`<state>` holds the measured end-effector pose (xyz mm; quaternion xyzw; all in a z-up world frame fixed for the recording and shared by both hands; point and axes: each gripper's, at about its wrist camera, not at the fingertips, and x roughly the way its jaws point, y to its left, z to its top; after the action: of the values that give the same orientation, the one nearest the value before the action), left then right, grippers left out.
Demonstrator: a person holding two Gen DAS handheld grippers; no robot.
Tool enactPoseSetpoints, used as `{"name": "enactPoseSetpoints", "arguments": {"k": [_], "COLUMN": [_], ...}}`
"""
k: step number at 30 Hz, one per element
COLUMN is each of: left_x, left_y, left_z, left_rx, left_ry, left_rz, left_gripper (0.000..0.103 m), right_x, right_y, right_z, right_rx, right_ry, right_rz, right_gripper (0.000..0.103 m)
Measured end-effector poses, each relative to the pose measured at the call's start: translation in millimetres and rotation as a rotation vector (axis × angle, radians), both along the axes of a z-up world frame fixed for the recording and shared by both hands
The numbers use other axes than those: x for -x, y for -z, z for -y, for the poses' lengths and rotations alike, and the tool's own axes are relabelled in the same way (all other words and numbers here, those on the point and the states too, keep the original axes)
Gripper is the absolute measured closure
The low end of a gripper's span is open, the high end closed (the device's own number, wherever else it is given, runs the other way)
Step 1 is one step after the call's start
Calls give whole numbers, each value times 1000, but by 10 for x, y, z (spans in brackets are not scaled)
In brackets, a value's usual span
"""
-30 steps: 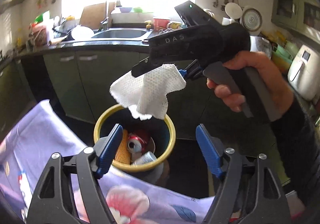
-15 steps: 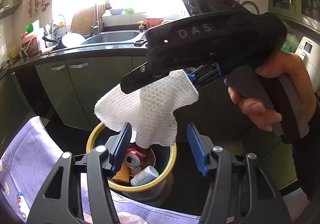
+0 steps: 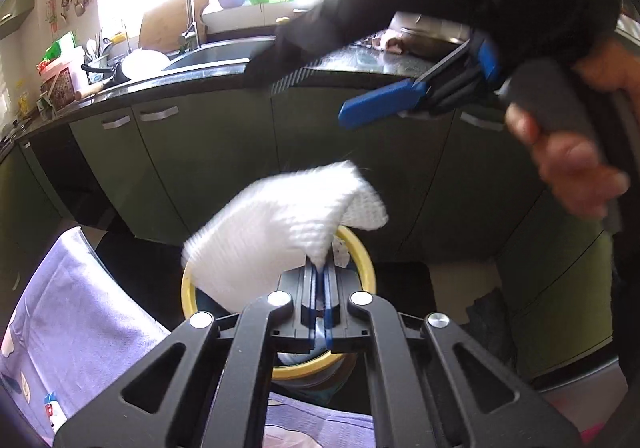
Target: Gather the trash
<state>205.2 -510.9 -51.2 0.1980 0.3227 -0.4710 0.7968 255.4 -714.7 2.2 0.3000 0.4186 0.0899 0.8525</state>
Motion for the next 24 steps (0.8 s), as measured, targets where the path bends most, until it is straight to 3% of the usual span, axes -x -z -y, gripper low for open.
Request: {"name": "enactPoseSetpoints", "arguments": {"k": [6,8,10,12,18,24], "left_x": [-217,-263,-294,-270,-178,213], "left_y": [163,177,156,132,-29,-380], "left_z": [105,117,92,68,-93,-702], "left_rx": [-78,-90,-80,-80,-59,34], "left_ry": [-36,-55,-78,-100,-104,-119], "left_rz": [-16,-20,-16,4,-30,-58], "left_gripper": [100,91,50,33,34,34], "right_x": [196,269,351,415,547,649], "right_y": [-273,-305,-321,-316,-249,-192], "right_z": [281,351,401,450,515,420], "right_rx": [-20,-19,-22,-27,-45,-39], "right_ry": [85,99,107,118,126,112], "right_rz": [85,96,101,105,109,110], "right_gripper": [15,15,15,15,15,15]}}
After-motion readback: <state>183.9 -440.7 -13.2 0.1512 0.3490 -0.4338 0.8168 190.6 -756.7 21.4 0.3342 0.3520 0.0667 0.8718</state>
